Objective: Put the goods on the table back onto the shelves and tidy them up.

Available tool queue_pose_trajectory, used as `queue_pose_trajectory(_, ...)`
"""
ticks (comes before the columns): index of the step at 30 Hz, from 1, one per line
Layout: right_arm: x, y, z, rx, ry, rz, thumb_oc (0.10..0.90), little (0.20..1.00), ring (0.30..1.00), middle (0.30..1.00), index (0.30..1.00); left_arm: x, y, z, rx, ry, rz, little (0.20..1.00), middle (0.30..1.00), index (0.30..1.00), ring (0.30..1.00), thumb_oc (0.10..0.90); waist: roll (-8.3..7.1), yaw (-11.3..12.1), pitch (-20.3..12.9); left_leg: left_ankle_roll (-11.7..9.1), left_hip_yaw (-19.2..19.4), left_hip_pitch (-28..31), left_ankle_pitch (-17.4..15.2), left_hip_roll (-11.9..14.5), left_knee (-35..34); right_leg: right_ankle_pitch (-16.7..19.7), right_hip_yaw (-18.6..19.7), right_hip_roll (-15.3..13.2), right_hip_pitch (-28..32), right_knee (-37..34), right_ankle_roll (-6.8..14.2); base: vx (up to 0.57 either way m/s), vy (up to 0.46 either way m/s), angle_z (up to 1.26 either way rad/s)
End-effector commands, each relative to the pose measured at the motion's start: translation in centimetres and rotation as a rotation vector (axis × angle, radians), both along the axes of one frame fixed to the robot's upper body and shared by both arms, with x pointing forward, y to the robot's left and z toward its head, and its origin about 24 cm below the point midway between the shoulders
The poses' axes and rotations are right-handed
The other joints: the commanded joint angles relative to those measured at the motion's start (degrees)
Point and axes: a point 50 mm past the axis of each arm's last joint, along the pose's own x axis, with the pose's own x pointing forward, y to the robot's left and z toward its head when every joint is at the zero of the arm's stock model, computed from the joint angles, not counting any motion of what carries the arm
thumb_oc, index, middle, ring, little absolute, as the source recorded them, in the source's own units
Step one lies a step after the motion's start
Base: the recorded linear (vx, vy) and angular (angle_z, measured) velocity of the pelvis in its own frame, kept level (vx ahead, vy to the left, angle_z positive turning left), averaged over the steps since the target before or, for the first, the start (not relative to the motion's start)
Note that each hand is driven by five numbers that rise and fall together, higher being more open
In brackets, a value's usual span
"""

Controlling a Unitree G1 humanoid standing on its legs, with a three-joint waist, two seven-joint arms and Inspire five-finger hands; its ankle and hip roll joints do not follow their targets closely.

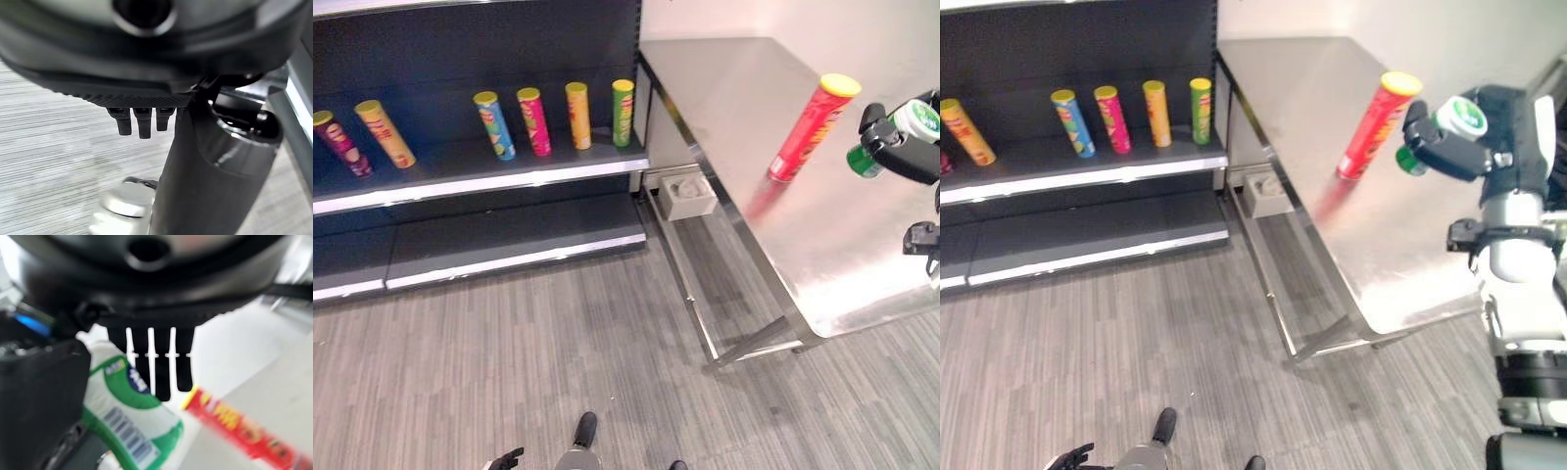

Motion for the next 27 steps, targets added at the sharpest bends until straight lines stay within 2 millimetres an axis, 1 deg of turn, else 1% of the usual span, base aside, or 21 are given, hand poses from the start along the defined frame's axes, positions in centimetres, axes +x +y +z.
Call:
queue_pose_trajectory(1, -3.1, 0.9, 7.3, -0.075, -0.334, 0.044, 0.400, 0.300, 0.300, 0.300, 0.300, 2.3, 2.3, 1.1, 0.075, -0.051, -0.054, 0.900, 0.900, 0.900, 0.900, 0.800, -2.56, -1.17, -0.89, -3.99, 9.06, 1.56, -2.24, 7.56, -1.31, -2.29, 2.13, -4.91, -0.53, 0.34, 5.61, 0.11, 0.303, 0.86)
queue_pose_trajectory(2, -3.3, 0.7, 7.1, -0.073, -0.336, 0.031, 0.400, 0.300, 0.300, 0.300, 0.300, 2.3, 2.2, 1.1, 0.078, -0.046, -0.062, 0.900, 0.900, 0.900, 0.900, 0.800, -1.90, -1.57, -1.72, -3.97, 9.68, 1.75, -2.07, 7.55, -1.65, -2.05, 1.67, -5.46, -0.25, 0.34, 6.05, 0.20, 0.486, 0.76)
queue_pose_trajectory(3, -3.5, 0.6, 6.5, -0.068, -0.330, 0.013, 0.400, 0.300, 0.300, 0.300, 0.300, 2.4, 2.0, 1.0, 0.085, -0.038, -0.085, 0.900, 0.900, 0.900, 0.900, 0.800, -1.43, -2.18, -3.13, -3.61, 10.10, 2.22, -2.69, 5.52, -1.43, -0.75, 0.96, -8.27, 0.40, 0.34, 7.07, 0.25, 0.647, 0.59)
queue_pose_trajectory(4, -3.1, 0.8, 6.2, -0.057, -0.332, 0.011, 0.400, 0.300, 0.300, 0.300, 0.300, 2.7, 2.3, 1.2, 0.111, -0.040, -0.119, 0.900, 0.900, 0.900, 0.900, 0.800, -1.89, -2.11, -3.54, -1.91, 10.70, 3.37, -4.46, 2.42, -1.13, 1.08, 1.30, -11.79, 0.43, 1.61, 7.95, 0.22, 0.657, 0.20)
queue_pose_trajectory(6, -3.0, 1.1, 6.2, -0.045, -0.344, 0.016, 0.400, 0.300, 0.300, 0.300, 0.300, 3.2, 2.7, 1.6, 0.125, -0.056, -0.133, 0.900, 0.900, 0.900, 0.900, 0.800, -2.20, -2.01, -3.53, -0.17, 11.05, 4.24, -5.73, -0.37, -1.28, 3.36, 2.34, -15.46, -1.11, 5.70, 8.52, 0.10, 0.485, 0.30)
queue_pose_trajectory(7, -2.9, 1.4, 6.5, -0.048, -0.359, 0.017, 0.400, 0.300, 0.300, 0.300, 0.300, 3.5, 3.1, 1.8, 0.141, -0.065, -0.126, 0.900, 0.900, 0.900, 0.900, 0.800, -2.36, -1.90, -3.06, 1.15, 10.99, 4.88, -6.31, -2.77, -1.47, 6.90, 3.49, -18.55, -2.69, 9.94, 8.96, 0.06, 0.461, 0.20)
queue_pose_trajectory(8, -2.8, 1.6, 6.6, -0.057, -0.359, 0.021, 0.400, 0.300, 0.300, 0.300, 0.300, 3.7, 3.4, 2.0, 0.149, -0.068, -0.125, 0.900, 0.900, 0.900, 0.900, 0.800, -2.14, -2.00, -2.74, 1.72, 10.65, 5.47, -6.81, -3.52, -1.57, 7.45, 4.25, -19.11, -3.33, 12.12, 8.49, 0.05, 0.400, 0.13)
queue_pose_trajectory(9, -2.8, 1.8, 6.6, -0.071, -0.358, 0.019, 0.400, 0.300, 0.300, 0.300, 0.300, 3.8, 3.7, 2.1, 0.161, -0.073, -0.124, 0.900, 0.900, 0.900, 0.900, 0.800, -1.92, -2.33, -2.41, 2.19, 10.30, 5.59, -7.05, -3.98, -1.67, 6.95, 5.98, -18.65, -4.23, 14.11, 7.83, 0.05, 0.239, 0.14)
queue_pose_trajectory(10, -2.9, 1.9, 6.7, -0.083, -0.355, 0.021, 0.400, 0.300, 0.300, 0.300, 0.300, 4.1, 3.9, 2.3, 0.164, -0.078, -0.125, 0.900, 0.900, 0.900, 0.900, 0.800, -1.80, -2.84, -2.36, 2.57, 9.69, 5.57, -6.94, -4.43, -1.68, 6.11, 8.59, -16.85, -5.79, 16.01, 7.00, 0.11, 0.220, 0.50)
queue_pose_trajectory(11, -3.1, 1.8, 7.0, -0.101, -0.354, 0.014, 0.400, 0.300, 0.300, 0.300, 0.300, 4.2, 4.2, 2.5, 0.171, -0.086, -0.116, 0.900, 0.900, 0.900, 0.900, 0.800, -1.65, -3.46, -2.23, 2.95, 8.92, 6.55, -7.53, -4.99, -1.68, 2.71, 12.19, -12.27, -7.06, 16.29, 6.17, 0.17, 0.177, 0.67)
queue_pose_trajectory(12, -3.2, 2.0, 7.8, -0.108, -0.380, 0.030, 0.400, 0.300, 0.300, 0.300, 0.300, 4.1, 4.4, 2.5, 0.172, -0.081, -0.112, 0.900, 0.900, 0.900, 0.900, 0.800, -1.86, -3.48, -2.22, 3.27, 8.88, 6.90, -7.39, -5.22, -1.68, -0.21, 12.01, -7.84, -8.16, 12.95, 5.00, 0.23, 0.115, 0.59)
queue_pose_trajectory(13, -3.1, 2.3, 8.3, -0.114, -0.388, 0.048, 0.400, 0.300, 0.300, 0.300, 0.300, 3.9, 4.2, 2.3, 0.158, -0.070, -0.099, 0.900, 0.900, 0.900, 0.900, 0.800, -2.45, -4.12, -1.73, 3.61, 8.33, 7.74, -7.87, -6.03, -1.68, -0.06, 12.69, -2.72, -10.85, 9.69, 4.29, 0.20, 0.036, 0.22)
queue_pose_trajectory(16, -3.1, 2.6, 9.0, -0.129, -0.406, 0.059, 0.400, 0.300, 0.300, 0.300, 0.300, 3.9, 3.7, 2.0, 0.138, -0.073, -0.082, 0.900, 0.900, 0.900, 0.900, 0.800, -3.36, -4.74, -1.06, 3.98, 7.14, 9.68, -8.77, -7.74, -1.68, 2.44, 13.66, 2.54, -13.02, 5.10, 4.00, 0.17, 0.018, -0.09)
queue_pose_trajectory(17, -3.2, 2.6, 9.1, -0.132, -0.412, 0.057, 0.400, 0.300, 0.300, 0.300, 0.300, 4.1, 3.4, 2.0, 0.133, -0.074, -0.096, 0.900, 0.900, 0.900, 0.900, 0.800, -3.65, -5.13, -1.00, 4.07, 6.54, 10.08, -8.99, -8.16, -1.68, 2.71, 14.87, 3.61, -12.64, 3.63, 3.55, 0.17, -0.016, 0.40)
queue_pose_trajectory(19, -3.6, 2.4, 9.6, -0.147, -0.417, 0.055, 0.400, 0.300, 0.300, 0.300, 0.300, 4.0, 2.7, 1.7, 0.119, -0.083, -0.092, 0.900, 0.900, 0.900, 0.900, 0.800, -4.45, -4.78, -1.68, 3.75, 5.59, 11.16, -9.66, -8.56, -1.68, 3.48, 15.98, 4.46, -9.25, 0.67, 2.90, 0.21, -0.098, 0.58)
queue_pose_trajectory(21, -3.7, 2.5, 9.7, -0.150, -0.422, 0.060, 0.400, 0.300, 0.300, 0.300, 0.300, 3.8, 2.0, 1.4, 0.093, -0.081, -0.078, 0.900, 0.900, 0.900, 0.900, 0.800, -4.37, -4.59, -2.63, 3.36, 5.64, 11.60, -10.21, -7.94, -1.59, 3.13, 15.49, 4.66, -8.29, 0.34, 2.86, 0.21, -0.142, 0.70)
queue_pose_trajectory(22, -4.1, 2.7, 9.8, -0.135, -0.445, 0.091, 0.400, 0.300, 0.300, 0.300, 0.300, 3.1, 1.4, 1.1, 0.080, -0.056, -0.095, 0.900, 0.900, 0.900, 0.900, 0.800, -4.08, -4.41, -3.68, 2.89, 5.91, 12.64, -10.90, -6.86, -1.45, 1.83, 14.54, 4.76, -6.83, 0.34, 2.76, 0.21, -0.147, 0.50)
queue_pose_trajectory(24, -4.0, 3.0, 9.7, -0.127, -0.445, 0.113, 0.400, 0.300, 0.300, 0.300, 0.300, 2.7, 1.4, 0.9, 0.077, -0.040, -0.096, 0.900, 0.900, 0.900, 0.900, 0.800, -4.03, -4.24, -3.77, 1.73, 6.66, 13.39, -11.86, -5.64, 0.24, 0.89, 12.92, 4.40, -5.11, 0.34, 2.47, 0.19, -0.174, 0.20)
queue_pose_trajectory(25, -3.8, 3.4, 10.0, -0.141, -0.439, 0.128, 0.400, 0.300, 0.300, 0.300, 0.300, 2.7, 1.5, 1.0, 0.078, -0.043, -0.094, 0.900, 0.900, 0.900, 0.900, 0.800, -4.29, -3.84, -3.41, 0.78, 7.62, 12.36, -13.48, -5.55, 5.63, 0.03, 11.88, 3.99, -3.63, 0.34, 2.02, 0.12, -0.185, -0.13)
queue_pose_trajectory(26, -3.8, 3.7, 10.8, -0.140, -0.457, 0.142, 0.400, 0.300, 0.300, 0.300, 0.300, 2.7, 1.5, 1.0, 0.075, -0.049, -0.090, 0.900, 0.900, 0.900, 0.900, 0.800, -4.79, -3.35, -2.44, -0.21, 7.79, 9.76, -14.55, -6.34, 12.26, -0.56, 11.51, 3.37, -2.39, 0.34, 1.54, 0.03, -0.148, -0.03)
queue_pose_trajectory(27, -3.5, 4.0, 11.5, -0.137, -0.467, 0.150, 0.400, 0.300, 0.300, 0.300, 0.300, 3.0, 1.4, 1.1, 0.075, -0.056, -0.099, 0.900, 0.900, 0.900, 0.900, 0.800, -5.10, -3.10, -1.20, -1.32, 8.30, 6.18, -13.69, -6.22, 19.92, -1.08, 10.73, 2.86, -1.30, 0.34, 1.06, -0.01, -0.082, -0.03)
